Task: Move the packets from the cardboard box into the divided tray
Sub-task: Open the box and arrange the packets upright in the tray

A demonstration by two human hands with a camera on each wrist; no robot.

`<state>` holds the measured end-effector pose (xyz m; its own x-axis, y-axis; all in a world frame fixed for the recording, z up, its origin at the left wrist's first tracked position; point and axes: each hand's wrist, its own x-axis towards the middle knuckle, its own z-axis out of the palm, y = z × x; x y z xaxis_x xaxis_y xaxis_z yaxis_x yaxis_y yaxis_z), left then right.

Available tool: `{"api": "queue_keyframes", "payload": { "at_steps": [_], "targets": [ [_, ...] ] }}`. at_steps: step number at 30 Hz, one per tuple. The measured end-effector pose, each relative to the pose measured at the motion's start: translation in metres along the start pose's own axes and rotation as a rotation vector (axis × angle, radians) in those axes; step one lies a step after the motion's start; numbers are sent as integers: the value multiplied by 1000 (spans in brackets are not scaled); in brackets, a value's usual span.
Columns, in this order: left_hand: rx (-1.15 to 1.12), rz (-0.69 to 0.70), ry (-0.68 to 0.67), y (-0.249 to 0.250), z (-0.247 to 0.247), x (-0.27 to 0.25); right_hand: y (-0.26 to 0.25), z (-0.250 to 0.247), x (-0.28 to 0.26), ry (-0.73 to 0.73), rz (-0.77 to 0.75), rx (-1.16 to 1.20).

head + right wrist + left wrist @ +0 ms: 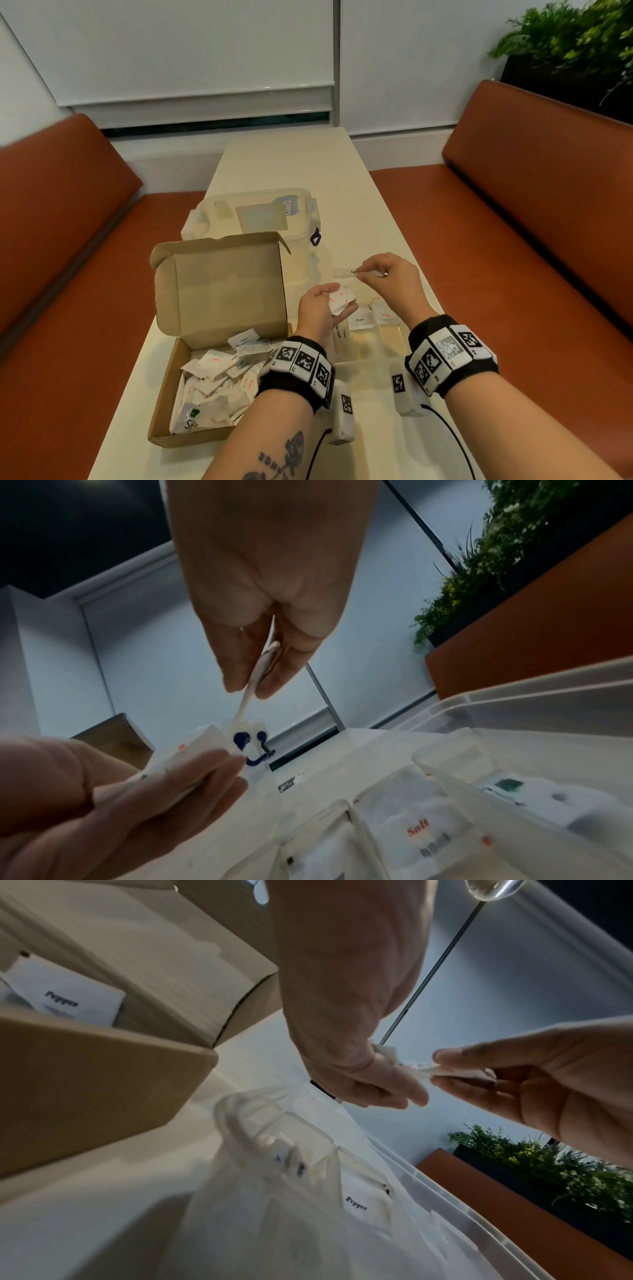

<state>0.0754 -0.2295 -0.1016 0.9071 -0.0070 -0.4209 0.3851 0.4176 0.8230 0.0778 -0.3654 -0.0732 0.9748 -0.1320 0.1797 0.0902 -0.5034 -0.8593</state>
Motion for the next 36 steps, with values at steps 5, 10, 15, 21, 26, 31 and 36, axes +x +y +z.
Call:
{"api": "queue_keyframes", "payload": {
  "at_steps": [5,10,15,21,26,31,36],
  "targets": [
    [-127,-1,-51,3,1,0,-7,3,0,-40,-27,18],
    [-276,11,-78,7,0,-2,-7,6,-1,-45,29,12],
    [-145,94,-69,7,-3,-3,-8,8,-3,-102,41,70],
    [-171,136,-24,9,-6,-2,-12,6,-1,-3,113,263],
    [-216,121,-29,7,-9,-1,-20,6,1,-26,66,225],
    [-129,92,-70,8,-14,2,-19,8,2,-190,118,106],
    [134,168,48,4,-18,8,-10,16,-2,-128,237,65]
  ]
}}
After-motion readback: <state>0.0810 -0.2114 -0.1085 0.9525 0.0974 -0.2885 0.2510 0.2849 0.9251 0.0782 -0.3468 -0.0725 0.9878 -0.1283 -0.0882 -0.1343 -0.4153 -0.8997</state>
